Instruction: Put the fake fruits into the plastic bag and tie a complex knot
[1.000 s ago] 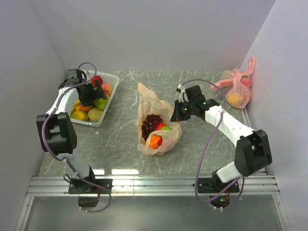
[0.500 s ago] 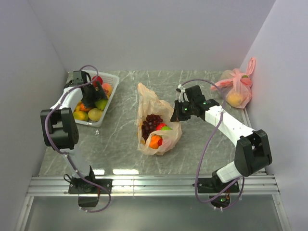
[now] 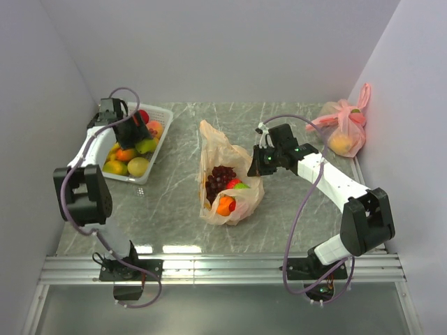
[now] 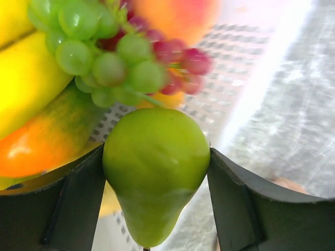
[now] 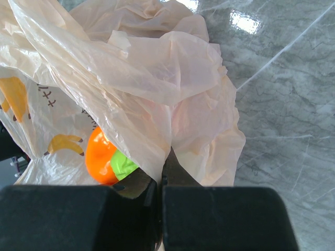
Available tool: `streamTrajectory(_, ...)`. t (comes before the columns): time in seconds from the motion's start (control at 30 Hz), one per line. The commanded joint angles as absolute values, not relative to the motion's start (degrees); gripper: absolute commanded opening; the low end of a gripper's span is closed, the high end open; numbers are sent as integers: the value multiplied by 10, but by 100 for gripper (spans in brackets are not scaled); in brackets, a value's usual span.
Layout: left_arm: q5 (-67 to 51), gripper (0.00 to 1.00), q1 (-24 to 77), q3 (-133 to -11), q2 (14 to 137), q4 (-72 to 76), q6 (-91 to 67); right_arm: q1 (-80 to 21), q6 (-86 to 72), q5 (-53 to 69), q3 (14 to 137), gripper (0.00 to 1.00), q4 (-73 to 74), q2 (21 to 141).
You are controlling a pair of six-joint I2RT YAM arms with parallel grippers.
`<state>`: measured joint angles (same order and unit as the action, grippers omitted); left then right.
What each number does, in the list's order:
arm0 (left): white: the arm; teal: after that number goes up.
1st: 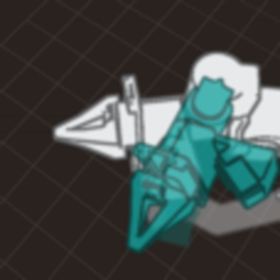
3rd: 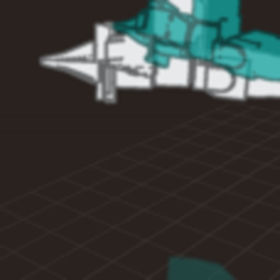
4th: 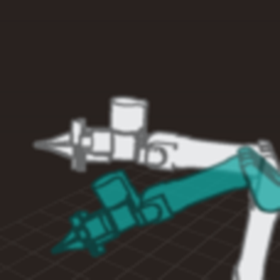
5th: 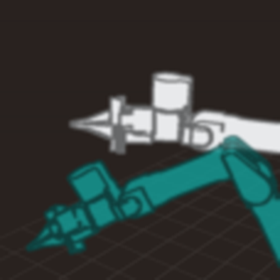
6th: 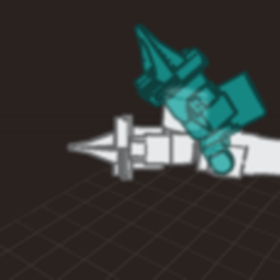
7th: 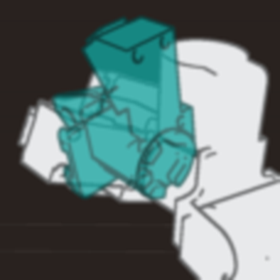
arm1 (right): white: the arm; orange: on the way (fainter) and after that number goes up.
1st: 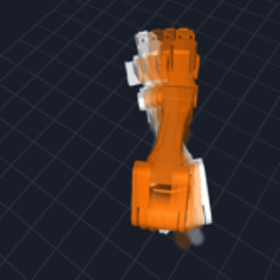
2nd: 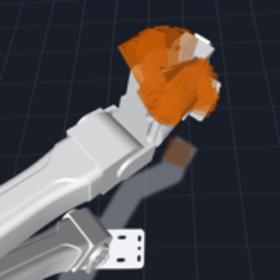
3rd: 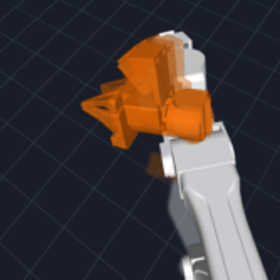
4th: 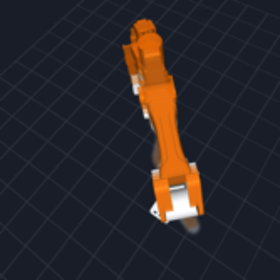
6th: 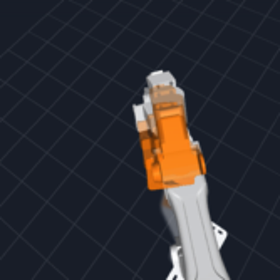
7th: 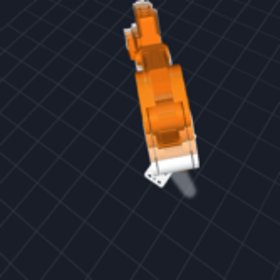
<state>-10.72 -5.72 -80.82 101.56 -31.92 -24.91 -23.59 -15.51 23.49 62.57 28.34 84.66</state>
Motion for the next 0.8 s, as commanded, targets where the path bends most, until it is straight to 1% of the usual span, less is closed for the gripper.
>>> streamTrajectory(0.0, -134, 49, -51, -849, 927, -300, -208, -237, -149, 239, 631, 0, 283, 835)
streamTrajectory(0.07, -170, 47, -39, -857, 902, -304, -194, -238, -149, 240, 633, 0, 284, 837)
streamTrajectory(0.13, -208, 48, -4, -863, 876, -306, -168, -237, -149, 241, 636, 0, 284, 838)
streamTrajectory(0.2, -246, 48, 62, -855, 859, -295, -139, -236, -149, 242, 641, 0, 285, 839)
streamTrajectory(0.27, -285, 48, 107, -847, 841, -287, -122, -237, -150, 243, 643, 0, 285, 842)
streamTrajectory(0.3, -290, 47, 152, -840, 838, -283, -107, -237, -150, 243, 645, 0, 286, 844)
streamTrajectory(0.37, -283, 47, 196, -833, 836, -276, -103, -236, -150, 242, 649, 0, 287, 843)
streamTrajectory(0.4, -282, 46, 236, -828, 839, -272, -101, -237, -150, 240, 652, 0, 288, 843)
streamTrajectory(0.6, -272, 47, 350, -825, 893, -277, -97, -236, -146, 234, 661, 0, 293, 839)
streamTrajectory(0.7, -253, 56, 379, -793, 912, -273, -109, -234, -142, 234, 666, 0, 294, 840)
streamTrajectory(0.73, -241, 70, 382, -786, 914, -268, -113, -233, -139, 236, 668, 0, 294, 841)
streamTrajectory(0.77, -234, 77, 385, -781, 916, -259, -122, -233, -134, 236, 671, 0, 294, 841)
